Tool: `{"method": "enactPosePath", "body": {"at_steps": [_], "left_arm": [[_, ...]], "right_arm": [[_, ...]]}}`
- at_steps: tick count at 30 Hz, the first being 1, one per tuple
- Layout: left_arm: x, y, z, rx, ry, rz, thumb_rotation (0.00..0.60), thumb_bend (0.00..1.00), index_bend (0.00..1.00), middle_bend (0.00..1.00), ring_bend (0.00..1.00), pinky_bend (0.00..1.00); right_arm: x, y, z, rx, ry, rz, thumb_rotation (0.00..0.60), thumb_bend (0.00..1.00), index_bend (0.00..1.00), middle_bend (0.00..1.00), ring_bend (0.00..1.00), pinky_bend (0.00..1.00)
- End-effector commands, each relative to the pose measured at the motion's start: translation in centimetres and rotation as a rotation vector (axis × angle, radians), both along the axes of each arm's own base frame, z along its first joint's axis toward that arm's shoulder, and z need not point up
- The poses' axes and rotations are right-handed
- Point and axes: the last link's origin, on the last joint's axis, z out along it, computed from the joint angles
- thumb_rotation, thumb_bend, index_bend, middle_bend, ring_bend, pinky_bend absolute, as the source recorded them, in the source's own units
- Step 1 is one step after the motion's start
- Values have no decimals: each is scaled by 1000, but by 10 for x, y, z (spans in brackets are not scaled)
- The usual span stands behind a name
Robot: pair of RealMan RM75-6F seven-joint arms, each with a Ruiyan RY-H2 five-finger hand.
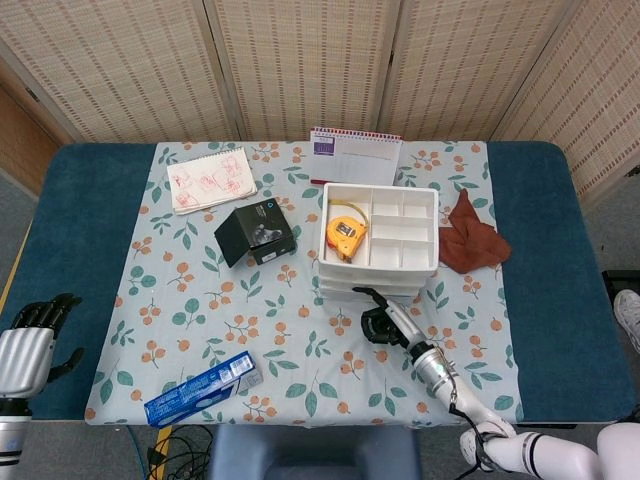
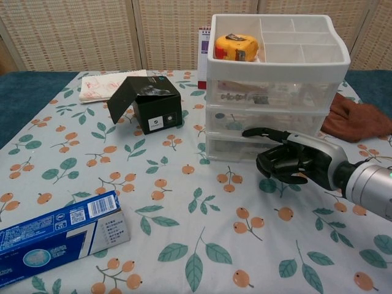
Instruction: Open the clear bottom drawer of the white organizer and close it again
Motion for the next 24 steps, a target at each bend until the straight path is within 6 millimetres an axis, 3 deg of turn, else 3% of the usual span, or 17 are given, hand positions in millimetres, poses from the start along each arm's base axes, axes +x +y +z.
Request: {"method": "enactPosePath", "body": {"at_steps": [1, 11, 24], "left_arm": [[0, 0, 0, 2, -1, 2, 600, 244, 198, 190, 213, 179], [1, 0, -1, 2, 0, 3, 600, 244, 199, 190, 213, 167], [1, 0, -4, -10, 3, 5, 600, 244, 201, 190, 213, 152]], "right_arm": [[0, -1, -1, 3, 0, 4, 600, 630, 123, 726, 877, 994], [0, 0, -1, 5, 2, 16, 600, 658, 266, 727, 891, 998], [-3, 10, 2, 23, 9, 29, 600, 661, 273, 727, 892, 999]]}}
